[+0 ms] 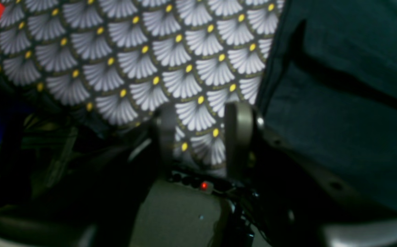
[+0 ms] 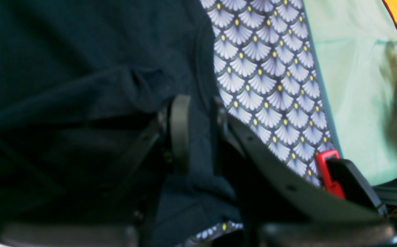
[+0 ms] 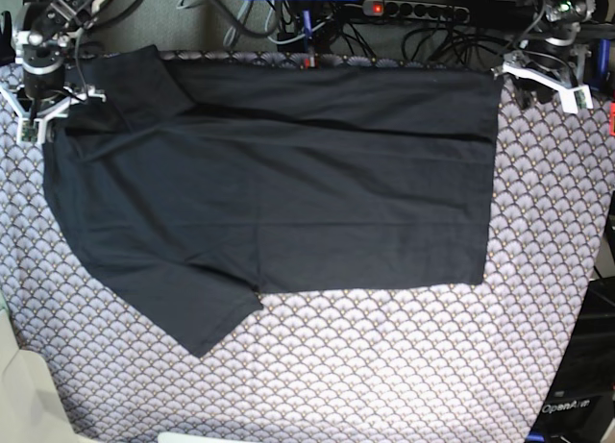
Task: Fold the T-shirt properly
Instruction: 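Grasp the shirt near the shoulder seam with the right gripper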
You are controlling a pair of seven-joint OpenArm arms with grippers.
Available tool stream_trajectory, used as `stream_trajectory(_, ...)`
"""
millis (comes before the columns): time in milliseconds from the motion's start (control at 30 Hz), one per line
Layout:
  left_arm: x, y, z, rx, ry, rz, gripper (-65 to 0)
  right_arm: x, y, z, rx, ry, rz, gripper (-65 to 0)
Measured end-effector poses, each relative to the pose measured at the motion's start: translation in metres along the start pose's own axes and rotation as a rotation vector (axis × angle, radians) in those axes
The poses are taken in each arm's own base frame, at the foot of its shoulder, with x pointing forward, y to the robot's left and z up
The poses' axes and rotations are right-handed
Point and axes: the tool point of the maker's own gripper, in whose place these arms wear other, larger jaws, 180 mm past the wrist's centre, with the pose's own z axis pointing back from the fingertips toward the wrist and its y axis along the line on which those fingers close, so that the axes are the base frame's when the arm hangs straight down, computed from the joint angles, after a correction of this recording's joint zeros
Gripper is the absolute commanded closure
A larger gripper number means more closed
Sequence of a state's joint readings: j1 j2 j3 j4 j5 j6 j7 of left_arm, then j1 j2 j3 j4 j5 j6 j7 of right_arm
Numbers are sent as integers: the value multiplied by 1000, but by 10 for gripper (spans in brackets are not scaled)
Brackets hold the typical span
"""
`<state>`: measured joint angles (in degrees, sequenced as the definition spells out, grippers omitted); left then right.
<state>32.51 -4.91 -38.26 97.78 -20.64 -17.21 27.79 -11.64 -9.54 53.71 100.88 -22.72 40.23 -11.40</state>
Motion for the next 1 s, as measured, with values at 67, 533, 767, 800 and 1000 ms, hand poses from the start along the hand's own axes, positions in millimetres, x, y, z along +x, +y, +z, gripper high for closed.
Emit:
stream_trajectory(67, 0, 0, 0, 0, 0, 0, -236, 0, 0, 0, 0, 0, 0, -122)
stream_trajectory(533, -2, -5, -1, -13, 4, 3, -236, 8, 2, -4, 1, -19, -5, -122)
stream_trajectory(767, -3, -8, -2, -16, 7, 4, -236, 10, 4, -5, 10, -23, -2, -122)
stream_trajectory(800, -3, -10, -3, -24, 8, 2, -236, 10, 8, -5, 19, -22, 3, -122)
stream_trajectory(1000, 7, -17, -8, -36, -22, 12, -236, -4, 26, -8, 73, 74, 29, -122)
